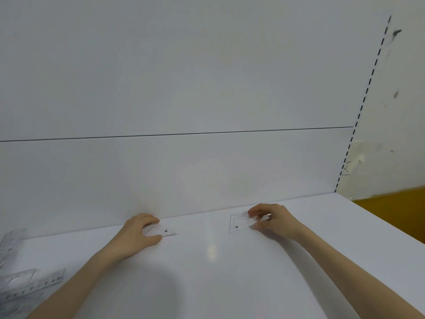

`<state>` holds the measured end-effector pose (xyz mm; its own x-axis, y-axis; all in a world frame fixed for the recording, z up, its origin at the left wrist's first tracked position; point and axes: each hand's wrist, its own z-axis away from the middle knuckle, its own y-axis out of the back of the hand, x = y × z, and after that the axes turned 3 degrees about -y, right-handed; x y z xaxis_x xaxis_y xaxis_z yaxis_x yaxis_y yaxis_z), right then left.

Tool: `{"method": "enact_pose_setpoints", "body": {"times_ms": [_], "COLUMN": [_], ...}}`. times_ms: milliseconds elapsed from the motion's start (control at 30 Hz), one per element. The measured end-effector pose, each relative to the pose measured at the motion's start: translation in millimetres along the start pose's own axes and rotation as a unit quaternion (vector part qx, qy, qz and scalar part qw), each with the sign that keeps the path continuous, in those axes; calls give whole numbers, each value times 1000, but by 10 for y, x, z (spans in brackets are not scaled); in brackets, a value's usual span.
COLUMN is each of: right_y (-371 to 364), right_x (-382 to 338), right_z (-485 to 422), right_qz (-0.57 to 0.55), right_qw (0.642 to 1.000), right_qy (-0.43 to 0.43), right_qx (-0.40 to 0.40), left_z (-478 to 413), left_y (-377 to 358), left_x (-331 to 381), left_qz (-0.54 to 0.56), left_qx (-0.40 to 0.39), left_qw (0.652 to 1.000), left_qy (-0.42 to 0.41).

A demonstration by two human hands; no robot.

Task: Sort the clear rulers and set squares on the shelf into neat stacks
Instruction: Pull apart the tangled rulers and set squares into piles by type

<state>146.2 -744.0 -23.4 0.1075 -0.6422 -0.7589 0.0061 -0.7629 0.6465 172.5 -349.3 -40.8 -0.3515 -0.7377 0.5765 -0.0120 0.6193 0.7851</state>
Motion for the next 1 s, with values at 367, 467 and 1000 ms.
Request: {"method": "enact_pose_setpoints", "body": {"times_ms": [367, 467, 1000], "right_y": [9, 11, -711], "right_x": [109, 54, -1215], "right_z": [-77, -31, 248], "right_qz": [99, 113, 120], "right_qw": [994, 993, 973], "right_qy": [-12, -5, 189], "right_qx": [-36, -37, -46], "left_z": [114, 153, 1074], "left_y": [99, 127, 982], "left_x": [22, 41, 163], "left_qz": [-16, -8, -82], "left_qx": [-9, -6, 81], "left_qw": [1000, 1000, 993], "left_qy": [8, 9, 25]}}
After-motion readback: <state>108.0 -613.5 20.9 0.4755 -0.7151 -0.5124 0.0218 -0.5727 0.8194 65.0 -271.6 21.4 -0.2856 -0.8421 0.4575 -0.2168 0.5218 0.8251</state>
